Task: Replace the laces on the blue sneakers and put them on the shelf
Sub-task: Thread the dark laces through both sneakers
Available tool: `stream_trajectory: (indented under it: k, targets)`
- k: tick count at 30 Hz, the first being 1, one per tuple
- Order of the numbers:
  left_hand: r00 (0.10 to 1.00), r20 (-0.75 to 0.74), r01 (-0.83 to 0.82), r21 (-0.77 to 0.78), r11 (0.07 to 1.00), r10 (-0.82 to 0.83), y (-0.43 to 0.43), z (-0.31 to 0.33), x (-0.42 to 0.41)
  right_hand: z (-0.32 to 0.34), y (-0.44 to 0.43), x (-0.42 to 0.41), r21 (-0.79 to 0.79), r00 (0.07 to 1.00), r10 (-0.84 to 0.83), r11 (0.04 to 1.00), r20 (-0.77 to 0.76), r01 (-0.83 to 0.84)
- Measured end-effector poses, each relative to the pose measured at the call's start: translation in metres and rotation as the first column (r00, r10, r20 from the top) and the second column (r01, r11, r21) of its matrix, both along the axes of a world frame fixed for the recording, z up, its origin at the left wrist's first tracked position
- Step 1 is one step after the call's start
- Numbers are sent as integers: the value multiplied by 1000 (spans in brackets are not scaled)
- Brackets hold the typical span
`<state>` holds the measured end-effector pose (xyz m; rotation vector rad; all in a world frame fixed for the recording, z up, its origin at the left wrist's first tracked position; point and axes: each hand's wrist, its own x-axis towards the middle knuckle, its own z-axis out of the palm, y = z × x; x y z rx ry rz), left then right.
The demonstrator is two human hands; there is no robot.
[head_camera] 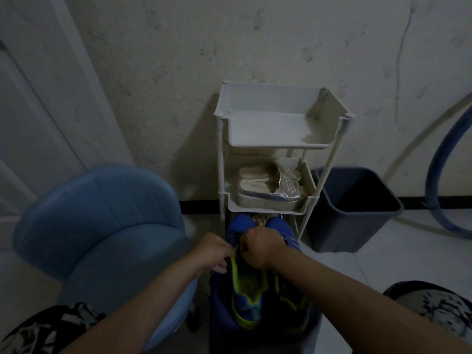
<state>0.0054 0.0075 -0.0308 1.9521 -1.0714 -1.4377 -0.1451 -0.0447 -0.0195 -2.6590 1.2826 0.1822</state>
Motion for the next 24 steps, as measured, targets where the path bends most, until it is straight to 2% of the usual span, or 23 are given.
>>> stream_trajectory:
  k: [14,18,21,24]
  targets:
    - [996,70,63,-38,997,-60,0,-7,-1,-6,-5,6,60,996,-73,996,50,70]
    - [986,159,66,-35,997,-60,-6,1,4,2,-12,4,117,997,-65,991,41,60]
    - [955,285,119,-127,985,-78,-15,17,17,20,-20,0,201,991,-39,979,126,13]
    - [956,285,145,-236,961,-74,-19,36,26,33,-28,0,268,960,-101,963,260,28]
